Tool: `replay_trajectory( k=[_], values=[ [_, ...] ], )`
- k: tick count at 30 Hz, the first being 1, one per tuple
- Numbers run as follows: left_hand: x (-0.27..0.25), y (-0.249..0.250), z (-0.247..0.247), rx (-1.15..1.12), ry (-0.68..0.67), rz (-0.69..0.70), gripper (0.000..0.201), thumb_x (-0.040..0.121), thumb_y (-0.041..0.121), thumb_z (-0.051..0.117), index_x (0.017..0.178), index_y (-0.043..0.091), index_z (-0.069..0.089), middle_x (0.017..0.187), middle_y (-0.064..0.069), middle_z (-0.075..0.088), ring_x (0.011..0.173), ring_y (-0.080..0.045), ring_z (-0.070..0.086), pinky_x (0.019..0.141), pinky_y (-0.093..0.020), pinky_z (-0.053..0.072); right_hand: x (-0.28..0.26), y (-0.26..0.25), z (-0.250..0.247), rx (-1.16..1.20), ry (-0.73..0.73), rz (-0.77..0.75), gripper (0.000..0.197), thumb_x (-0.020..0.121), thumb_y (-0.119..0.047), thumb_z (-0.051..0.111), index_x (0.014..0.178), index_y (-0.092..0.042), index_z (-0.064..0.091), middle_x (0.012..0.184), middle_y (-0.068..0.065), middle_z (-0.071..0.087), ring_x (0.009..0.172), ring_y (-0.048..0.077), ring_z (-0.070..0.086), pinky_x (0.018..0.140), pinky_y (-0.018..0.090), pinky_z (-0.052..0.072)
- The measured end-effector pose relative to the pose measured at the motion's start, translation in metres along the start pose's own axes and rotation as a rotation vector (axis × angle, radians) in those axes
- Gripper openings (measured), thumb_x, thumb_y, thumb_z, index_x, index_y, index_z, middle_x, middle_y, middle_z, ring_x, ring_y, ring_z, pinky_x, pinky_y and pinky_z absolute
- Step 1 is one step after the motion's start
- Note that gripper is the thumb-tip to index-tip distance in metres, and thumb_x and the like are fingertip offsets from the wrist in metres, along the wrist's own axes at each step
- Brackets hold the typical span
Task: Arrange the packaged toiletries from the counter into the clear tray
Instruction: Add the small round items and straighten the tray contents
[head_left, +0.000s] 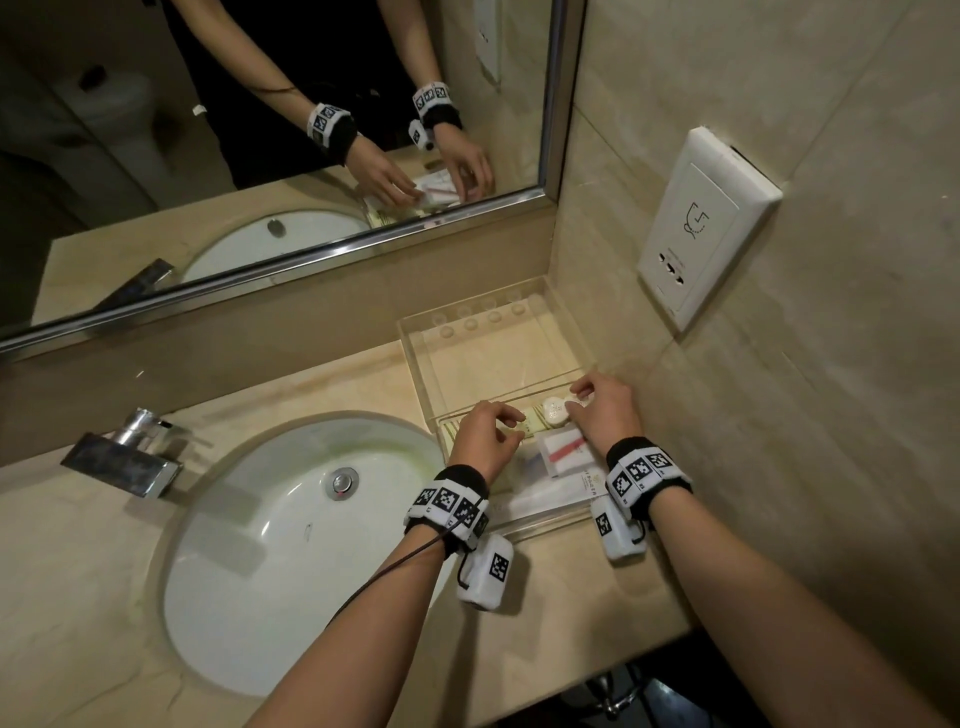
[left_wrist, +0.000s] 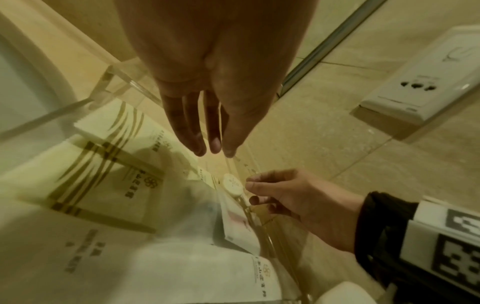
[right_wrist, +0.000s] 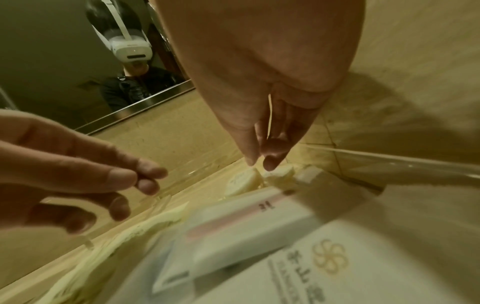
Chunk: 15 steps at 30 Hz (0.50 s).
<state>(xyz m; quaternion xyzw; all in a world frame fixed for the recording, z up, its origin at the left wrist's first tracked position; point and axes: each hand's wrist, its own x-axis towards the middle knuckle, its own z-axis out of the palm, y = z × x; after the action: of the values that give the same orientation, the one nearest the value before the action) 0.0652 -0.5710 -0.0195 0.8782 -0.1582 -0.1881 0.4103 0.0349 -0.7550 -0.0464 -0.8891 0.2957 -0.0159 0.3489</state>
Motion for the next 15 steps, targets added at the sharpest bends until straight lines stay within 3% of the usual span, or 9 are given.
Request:
replay_trajectory(
  k=[4,9,15],
  values=[
    [0.013,0.009,0.008,0.067,-0.015,0.036,0.018,0.084,0.01,0.066,0.1,0.017,0.068,0.107,0.001,0.062,0.078,-0.013,0.058,0.079,-0.026,0.051,-0.002,0.008,0.001,-0.046,-0.019,-0.053,0.027,0.083,-0.002,0.07,0.106,-0.015,0.066,0.113,0.001,0.063,0.094,0.017,0.061,0.082,0.029,0.053],
    [0.033,0.021,0.025,0.251,-0.044,0.125,0.025,0.081,0.008,0.067,0.104,0.015,0.071,0.112,-0.001,0.066,0.1,-0.021,0.061,0.091,-0.032,0.048,-0.005,0.009,0.005,-0.099,-0.046,-0.097,0.04,0.079,-0.006,0.075,0.117,-0.016,0.064,0.122,0.002,0.062,0.098,0.019,0.063,0.081,0.029,0.056],
    [0.041,0.025,0.043,0.41,-0.062,0.217,0.027,0.079,-0.001,0.064,0.103,0.011,0.07,0.109,-0.003,0.064,0.09,-0.025,0.057,0.083,-0.036,0.05,-0.004,0.011,0.005,-0.204,-0.023,-0.146,0.043,0.08,0.001,0.072,0.118,-0.017,0.063,0.123,0.001,0.061,0.098,0.018,0.064,0.082,0.033,0.058]
  ],
)
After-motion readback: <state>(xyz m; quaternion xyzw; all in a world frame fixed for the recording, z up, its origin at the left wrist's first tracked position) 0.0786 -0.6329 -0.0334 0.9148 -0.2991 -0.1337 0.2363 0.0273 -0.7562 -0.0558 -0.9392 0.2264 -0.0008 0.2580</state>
